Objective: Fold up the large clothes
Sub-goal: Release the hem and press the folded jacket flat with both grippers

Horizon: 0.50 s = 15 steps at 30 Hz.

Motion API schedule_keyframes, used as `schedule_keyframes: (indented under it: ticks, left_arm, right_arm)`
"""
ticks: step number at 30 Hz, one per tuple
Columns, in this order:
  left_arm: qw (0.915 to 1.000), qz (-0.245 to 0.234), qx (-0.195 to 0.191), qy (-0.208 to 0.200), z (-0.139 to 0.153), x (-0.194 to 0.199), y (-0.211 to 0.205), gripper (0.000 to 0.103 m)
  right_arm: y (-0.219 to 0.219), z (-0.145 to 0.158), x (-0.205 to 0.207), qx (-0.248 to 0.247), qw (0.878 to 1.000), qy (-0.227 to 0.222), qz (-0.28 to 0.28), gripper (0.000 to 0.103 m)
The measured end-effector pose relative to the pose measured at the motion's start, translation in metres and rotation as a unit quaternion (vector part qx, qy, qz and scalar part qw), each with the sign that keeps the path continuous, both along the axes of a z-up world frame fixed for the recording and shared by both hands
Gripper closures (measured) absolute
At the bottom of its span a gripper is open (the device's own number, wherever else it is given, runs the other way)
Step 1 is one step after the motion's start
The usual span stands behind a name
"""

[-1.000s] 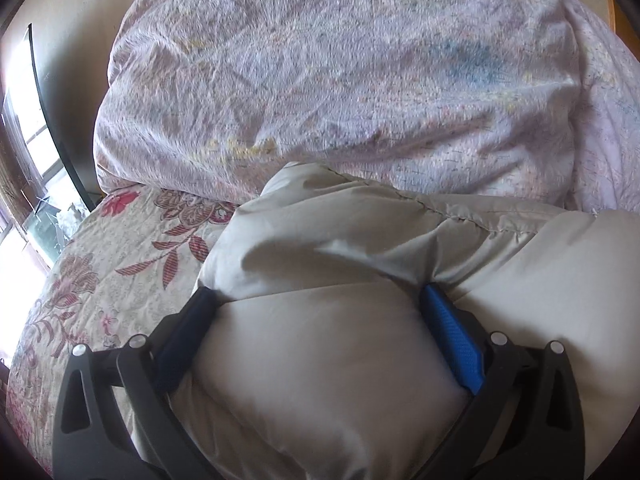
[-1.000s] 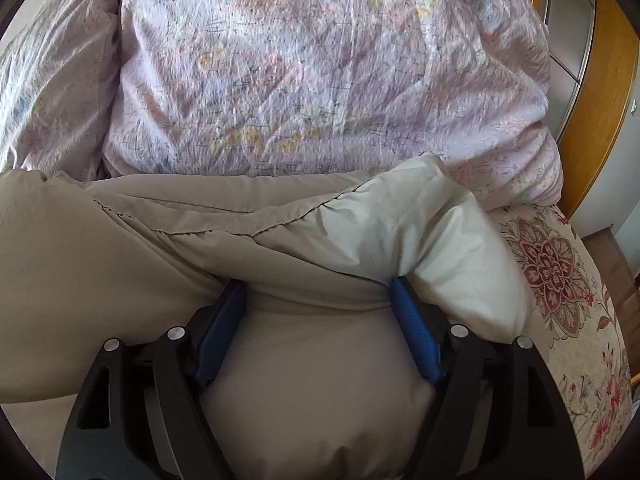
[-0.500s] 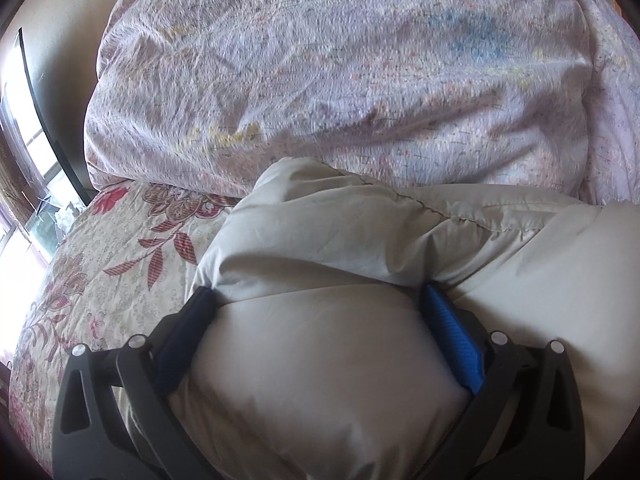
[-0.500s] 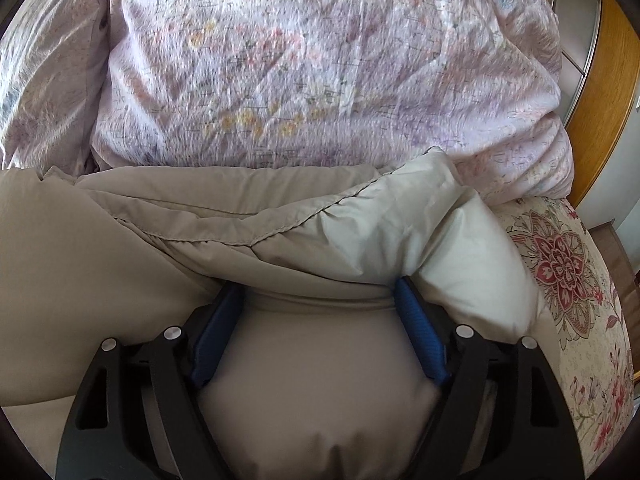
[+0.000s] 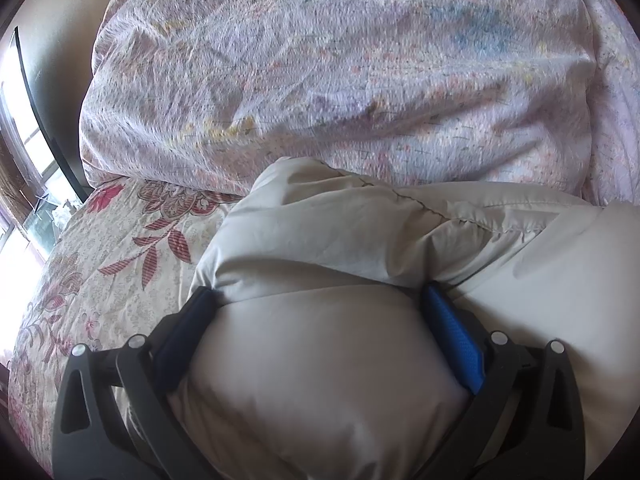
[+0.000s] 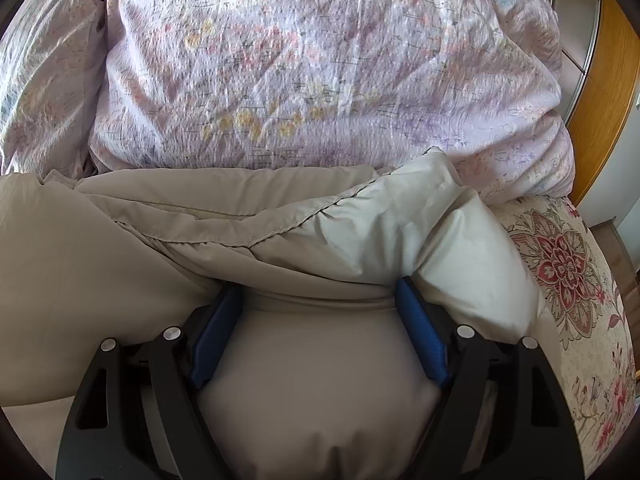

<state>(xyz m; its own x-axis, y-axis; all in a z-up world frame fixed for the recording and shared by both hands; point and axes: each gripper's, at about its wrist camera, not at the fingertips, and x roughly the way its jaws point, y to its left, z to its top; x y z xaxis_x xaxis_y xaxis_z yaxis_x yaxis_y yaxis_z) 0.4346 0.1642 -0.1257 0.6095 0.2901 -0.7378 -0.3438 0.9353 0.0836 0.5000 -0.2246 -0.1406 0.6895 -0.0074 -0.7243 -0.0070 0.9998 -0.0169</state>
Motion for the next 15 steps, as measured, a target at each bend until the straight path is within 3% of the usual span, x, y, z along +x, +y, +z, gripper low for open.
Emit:
schedule_keyframes:
  ticks: [10, 15]
  left_arm:
    - [0.9998, 0.001, 0.021, -0.008, 0.012, -0.015, -0.007, 0.002]
    - [0.9983, 0.0, 0.013, -0.056, 0.043, -0.034, 0.0, 0.002]
  right_arm:
    - [-0.002, 0.013, -0.01, -0.003, 1.0, -0.011, 0.0, 0.026]
    - [-0.027, 0.049, -0.019, -0.009, 0.997, -0.068, -0.02, 0.027]
